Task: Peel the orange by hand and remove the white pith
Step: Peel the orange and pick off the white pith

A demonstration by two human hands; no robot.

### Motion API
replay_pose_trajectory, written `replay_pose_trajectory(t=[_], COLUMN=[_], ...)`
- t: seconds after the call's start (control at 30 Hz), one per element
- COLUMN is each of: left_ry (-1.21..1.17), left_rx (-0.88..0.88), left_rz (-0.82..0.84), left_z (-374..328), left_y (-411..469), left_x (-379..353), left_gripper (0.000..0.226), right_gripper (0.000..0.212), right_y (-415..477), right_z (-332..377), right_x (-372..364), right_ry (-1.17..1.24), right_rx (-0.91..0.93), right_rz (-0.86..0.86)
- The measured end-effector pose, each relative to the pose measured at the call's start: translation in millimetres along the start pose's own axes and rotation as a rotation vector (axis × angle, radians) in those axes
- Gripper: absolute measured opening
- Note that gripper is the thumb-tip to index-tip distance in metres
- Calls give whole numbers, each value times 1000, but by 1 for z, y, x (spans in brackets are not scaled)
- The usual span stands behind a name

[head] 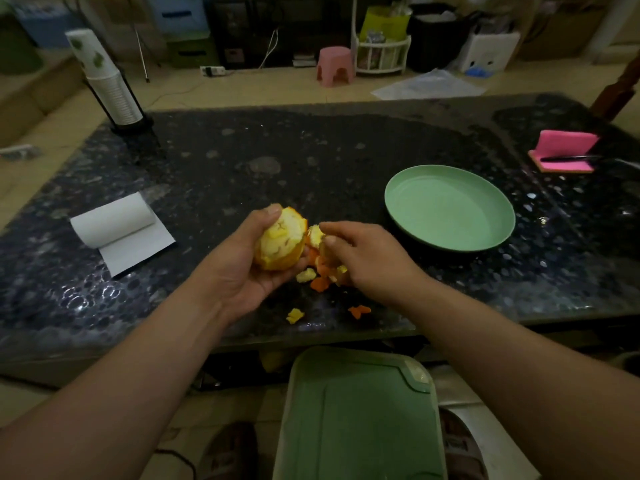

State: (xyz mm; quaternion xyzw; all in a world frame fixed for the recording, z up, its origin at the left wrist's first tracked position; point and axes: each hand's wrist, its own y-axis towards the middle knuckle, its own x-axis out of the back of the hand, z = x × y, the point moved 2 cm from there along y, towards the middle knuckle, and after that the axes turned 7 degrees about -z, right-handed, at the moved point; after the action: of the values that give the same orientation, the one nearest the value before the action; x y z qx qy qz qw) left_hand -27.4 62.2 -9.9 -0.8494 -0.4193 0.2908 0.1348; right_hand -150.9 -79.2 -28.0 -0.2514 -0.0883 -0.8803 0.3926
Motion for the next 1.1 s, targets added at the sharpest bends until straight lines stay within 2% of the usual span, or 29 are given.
replay_pose_trajectory(t=[0.03, 0.1, 0.23, 0.37, 0.5, 0.63, 0.8, 1.03, 1.1], left_ry=[6, 20, 80, 147, 298, 307, 220, 190, 164], left_rx=[12, 27, 17, -11, -89, -87, -14, 32, 42], left_rz=[0, 30, 115, 153, 167, 156, 197, 220, 240], left_z=[2, 5, 7, 8, 13, 12, 7, 7, 7], left_y=[0, 0, -1, -1, 1, 1, -3, -4, -3], left_x=[-1, -3, -6, -10, -12, -12, -9, -6, -3], left_gripper=[47, 49, 39, 40, 54, 63, 44, 37, 24], right_gripper=[39, 41, 28, 19, 15, 11, 11, 9, 9], right_y=[1, 1, -6, -5, -6, -8, -7, -4, -2], right_z=[0, 3, 9, 11, 14, 14, 16, 19, 20], right_x=[-1, -1, 7, 12, 10, 9, 12, 18, 20], right_ry=[-188, -239, 272, 391, 342, 275, 224, -1, -13], right_rx=[98, 161, -48, -90, -126, -68, 10, 159, 198], right_rz=[-22, -62, 124, 205, 164, 152, 167, 135, 147])
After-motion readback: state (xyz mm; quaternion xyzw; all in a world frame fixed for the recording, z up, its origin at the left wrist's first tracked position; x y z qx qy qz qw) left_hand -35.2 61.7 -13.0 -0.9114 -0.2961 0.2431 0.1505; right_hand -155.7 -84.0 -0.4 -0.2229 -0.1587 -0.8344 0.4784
